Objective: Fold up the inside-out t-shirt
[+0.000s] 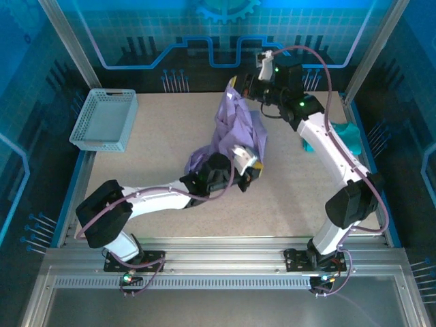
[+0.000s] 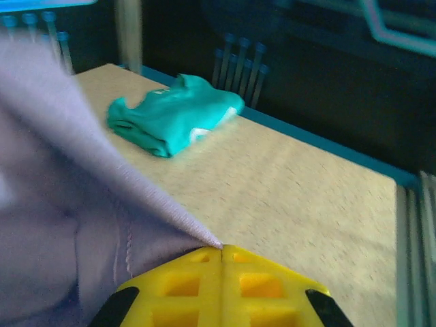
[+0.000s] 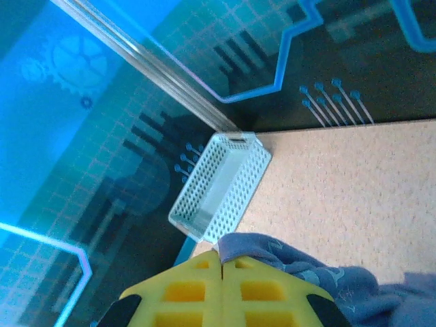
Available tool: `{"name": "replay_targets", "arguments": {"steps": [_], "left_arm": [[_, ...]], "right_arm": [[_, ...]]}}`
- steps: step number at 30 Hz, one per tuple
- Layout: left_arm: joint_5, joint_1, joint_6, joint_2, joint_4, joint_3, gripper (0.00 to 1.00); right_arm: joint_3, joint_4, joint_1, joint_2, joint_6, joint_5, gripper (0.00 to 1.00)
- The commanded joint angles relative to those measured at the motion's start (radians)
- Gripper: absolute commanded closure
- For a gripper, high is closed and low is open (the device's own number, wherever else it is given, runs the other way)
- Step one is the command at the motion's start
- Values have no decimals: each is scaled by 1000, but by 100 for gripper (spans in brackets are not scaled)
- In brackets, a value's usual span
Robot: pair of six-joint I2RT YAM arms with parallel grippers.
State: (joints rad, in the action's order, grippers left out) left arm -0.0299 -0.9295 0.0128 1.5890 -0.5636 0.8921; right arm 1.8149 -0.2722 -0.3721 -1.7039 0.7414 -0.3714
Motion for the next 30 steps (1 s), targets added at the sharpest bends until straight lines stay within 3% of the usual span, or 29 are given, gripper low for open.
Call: {"name": "replay_targets", "arguments": {"steps": [1, 3, 4, 5, 9, 11, 15, 19, 23, 30], "left_arm": [[12, -28, -153, 26, -36, -15, 100], [13, -29, -156, 31, -20, -25, 95], [12, -29, -158, 27, -16, -34, 80], [14, -29, -158, 20, -12, -43, 74], [-3, -24, -140, -20, 32, -61, 65], [-4, -1, -98, -68, 79, -78, 55], [-75, 129, 78, -213, 129, -159, 42], [-82, 321, 289, -330, 155, -220, 27], [-82, 494, 474, -274, 330, -98, 26], [-87, 602, 529, 55, 630, 245, 25]], "right_arm": [[171, -35, 49, -53, 2, -84, 100], [250, -112, 60, -87, -61, -127, 100], [281, -153, 64, -96, -111, -138, 100], [313, -203, 71, -107, -172, -147, 100], [398, -315, 104, -141, -318, -218, 100], [428, -339, 120, -155, -379, -290, 100], [447, -426, 131, -156, -524, -349, 100], [418, -499, 131, -153, -643, -406, 100], [380, -532, 131, -158, -718, -439, 100], [305, -565, 140, -146, -815, -442, 100]]}}
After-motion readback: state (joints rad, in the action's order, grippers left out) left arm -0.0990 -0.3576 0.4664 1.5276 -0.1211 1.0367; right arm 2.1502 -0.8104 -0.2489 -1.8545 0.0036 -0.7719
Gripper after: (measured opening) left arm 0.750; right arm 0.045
